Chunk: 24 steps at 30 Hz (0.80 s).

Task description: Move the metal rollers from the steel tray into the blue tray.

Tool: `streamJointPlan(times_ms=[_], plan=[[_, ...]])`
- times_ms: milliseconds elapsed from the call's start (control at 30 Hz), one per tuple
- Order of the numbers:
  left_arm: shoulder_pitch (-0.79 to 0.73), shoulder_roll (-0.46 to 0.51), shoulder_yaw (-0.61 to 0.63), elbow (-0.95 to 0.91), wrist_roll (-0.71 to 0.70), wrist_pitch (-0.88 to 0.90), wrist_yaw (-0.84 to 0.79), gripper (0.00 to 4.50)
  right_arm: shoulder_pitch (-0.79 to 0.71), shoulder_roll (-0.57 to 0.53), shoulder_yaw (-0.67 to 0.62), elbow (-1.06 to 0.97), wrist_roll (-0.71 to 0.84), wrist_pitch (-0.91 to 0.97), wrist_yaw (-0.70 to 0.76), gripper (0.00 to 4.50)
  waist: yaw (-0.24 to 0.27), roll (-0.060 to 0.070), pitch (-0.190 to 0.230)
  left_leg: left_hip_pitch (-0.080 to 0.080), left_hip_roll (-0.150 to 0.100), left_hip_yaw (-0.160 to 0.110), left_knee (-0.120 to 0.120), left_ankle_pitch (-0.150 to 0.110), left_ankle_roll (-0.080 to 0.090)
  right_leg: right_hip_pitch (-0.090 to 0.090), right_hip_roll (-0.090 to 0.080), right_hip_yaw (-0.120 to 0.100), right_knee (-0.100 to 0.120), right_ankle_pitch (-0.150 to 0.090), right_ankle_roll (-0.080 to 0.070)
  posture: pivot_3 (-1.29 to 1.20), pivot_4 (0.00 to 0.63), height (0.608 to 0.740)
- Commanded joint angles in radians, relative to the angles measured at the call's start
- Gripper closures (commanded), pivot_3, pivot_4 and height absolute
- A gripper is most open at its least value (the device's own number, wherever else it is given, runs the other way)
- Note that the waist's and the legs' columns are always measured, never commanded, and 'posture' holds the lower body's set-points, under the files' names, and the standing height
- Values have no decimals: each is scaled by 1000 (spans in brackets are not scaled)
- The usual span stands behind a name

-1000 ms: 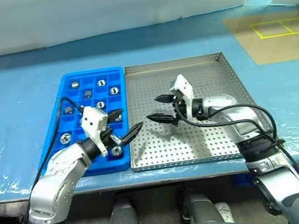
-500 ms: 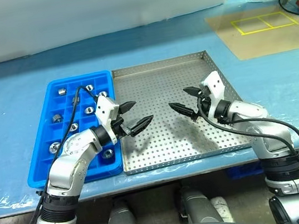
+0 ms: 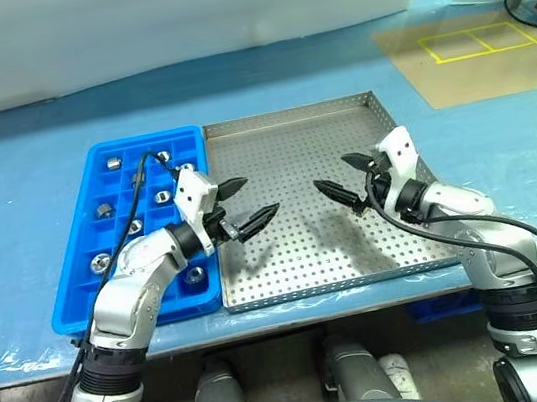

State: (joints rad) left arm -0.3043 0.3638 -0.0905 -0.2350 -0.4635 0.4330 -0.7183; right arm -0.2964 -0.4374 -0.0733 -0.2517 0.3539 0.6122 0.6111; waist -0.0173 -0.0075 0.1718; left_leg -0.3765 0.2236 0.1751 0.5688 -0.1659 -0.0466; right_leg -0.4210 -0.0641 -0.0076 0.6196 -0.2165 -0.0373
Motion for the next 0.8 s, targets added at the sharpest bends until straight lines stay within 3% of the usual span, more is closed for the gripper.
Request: streamJointPlan(times_ms=[33,800], plan=[[-17,-5,-2,-6,-1,-14,-14,7,2,-11,-27,-45,11,-32,-10,45,0,0,0,0,0,0,0,0,0,0,0,0,0,0,0,-356,150,740],[-8,7,-3,-8,13,-22,-35,7,-17,-10,-4,-14,8,-74,-7,45,0,0,0,0,0,0,0,0,0,0,0,0,0,0,0,-334,150,740]])
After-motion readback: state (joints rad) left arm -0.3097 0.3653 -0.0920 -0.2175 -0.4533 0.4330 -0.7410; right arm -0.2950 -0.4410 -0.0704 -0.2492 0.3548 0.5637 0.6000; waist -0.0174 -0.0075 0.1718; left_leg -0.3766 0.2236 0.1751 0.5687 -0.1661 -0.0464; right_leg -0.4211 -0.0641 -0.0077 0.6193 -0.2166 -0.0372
